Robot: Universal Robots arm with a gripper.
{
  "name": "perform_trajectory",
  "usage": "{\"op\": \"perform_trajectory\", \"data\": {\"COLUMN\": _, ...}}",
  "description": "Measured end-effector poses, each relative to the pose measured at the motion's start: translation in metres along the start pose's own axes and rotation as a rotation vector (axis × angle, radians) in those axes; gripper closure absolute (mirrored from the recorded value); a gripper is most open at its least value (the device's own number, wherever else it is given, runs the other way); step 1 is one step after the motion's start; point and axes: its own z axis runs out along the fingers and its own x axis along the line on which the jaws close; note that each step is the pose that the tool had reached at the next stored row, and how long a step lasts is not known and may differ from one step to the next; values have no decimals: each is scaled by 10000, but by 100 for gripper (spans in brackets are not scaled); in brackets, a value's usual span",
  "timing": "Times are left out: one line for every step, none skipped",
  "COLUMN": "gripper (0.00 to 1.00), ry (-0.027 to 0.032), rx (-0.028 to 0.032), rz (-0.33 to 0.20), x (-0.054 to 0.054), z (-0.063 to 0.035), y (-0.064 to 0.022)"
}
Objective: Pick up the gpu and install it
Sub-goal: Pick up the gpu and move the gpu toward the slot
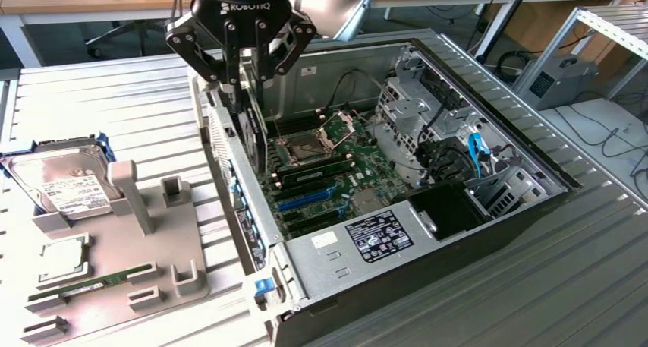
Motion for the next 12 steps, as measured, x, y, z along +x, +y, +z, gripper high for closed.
{"op": "perform_trajectory", "data": {"gripper": 74, "ry": 1, "rx": 1, "rz": 0, "x": -8, "z": 2, "y": 1}}
{"op": "perform_trajectory", "data": {"gripper": 74, "ry": 1, "rx": 1, "rz": 0, "x": -15, "z": 4, "y": 1}}
{"op": "perform_trajectory", "data": {"gripper": 74, "ry": 0, "rx": 0, "rz": 0, "x": -21, "z": 6, "y": 2}}
{"op": "perform_trajectory", "data": {"gripper": 74, "ry": 0, "rx": 0, "rz": -1, "x": -25, "z": 7, "y": 2}}
{"op": "perform_trajectory", "data": {"gripper": 74, "ry": 0, "rx": 0, "rz": 0, "x": -31, "z": 8, "y": 2}}
{"op": "perform_trajectory", "data": {"gripper": 74, "ry": 0, "rx": 0, "rz": 0, "x": -37, "z": 10, "y": 3}}
{"op": "perform_trajectory", "data": {"gripper": 74, "ry": 0, "rx": 0, "rz": 1, "x": -42, "z": 12, "y": 3}}
{"op": "perform_trajectory", "data": {"gripper": 74, "ry": 0, "rx": 0, "rz": 0, "x": -48, "z": 14, "y": 4}}
{"op": "perform_trajectory", "data": {"gripper": 74, "ry": 0, "rx": 0, "rz": 0, "x": -54, "z": 15, "y": 4}}
{"op": "perform_trajectory", "data": {"gripper": 74, "ry": 0, "rx": 0, "rz": 0, "x": -60, "z": 17, "y": 5}}
{"op": "perform_trajectory", "data": {"gripper": 74, "ry": 0, "rx": 0, "rz": 1, "x": -66, "z": 19, "y": 5}}
{"op": "perform_trajectory", "data": {"gripper": 74, "ry": 0, "rx": 0, "rz": 1, "x": -73, "z": 21, "y": 6}}
